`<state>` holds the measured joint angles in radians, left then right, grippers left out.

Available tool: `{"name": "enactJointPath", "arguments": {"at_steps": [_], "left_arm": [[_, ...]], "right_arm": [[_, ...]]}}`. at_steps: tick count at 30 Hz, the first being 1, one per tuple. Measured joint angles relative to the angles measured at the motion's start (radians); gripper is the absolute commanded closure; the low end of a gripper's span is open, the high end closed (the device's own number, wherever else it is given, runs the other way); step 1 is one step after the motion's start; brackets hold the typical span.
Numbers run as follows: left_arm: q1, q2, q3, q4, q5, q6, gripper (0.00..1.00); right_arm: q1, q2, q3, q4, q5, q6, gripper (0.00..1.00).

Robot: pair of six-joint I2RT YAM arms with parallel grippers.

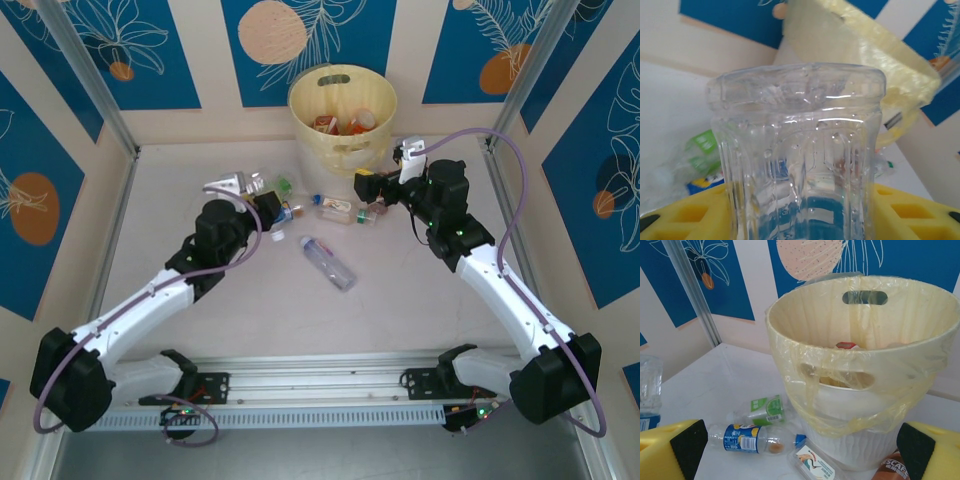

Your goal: Put the plastic bottles in the bin

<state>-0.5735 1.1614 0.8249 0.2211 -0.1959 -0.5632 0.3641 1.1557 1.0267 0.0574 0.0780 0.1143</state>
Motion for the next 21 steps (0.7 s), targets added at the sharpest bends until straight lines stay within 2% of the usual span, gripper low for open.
{"name": "enactJointPath", "arguments": {"at_steps": [8,14,16,21], "left_arm": [[0.002,0.248,0.361,0.031,0.092,0.217,0.47],[0.002,0.392,0.571,0.056,0.091,0.368,0.47],[0.002,0.422,0.616,0.073,0.083,0.411,0.44],[0.002,0.519,0.753,0.118,0.056,0.494,0.46]], "right_arm": [[0.0,0.011,-0.008,0.018,-0.004,0.017,0.0],[0.0,-0.007,-0.008,0.0,-0.002,0.017,0.0],[0.0,-0.025,-0.008,-0.006,0.002,0.016,0.0],[0.0,-0.06,-0.008,-0.018,0.013,0.016,0.0]]}}
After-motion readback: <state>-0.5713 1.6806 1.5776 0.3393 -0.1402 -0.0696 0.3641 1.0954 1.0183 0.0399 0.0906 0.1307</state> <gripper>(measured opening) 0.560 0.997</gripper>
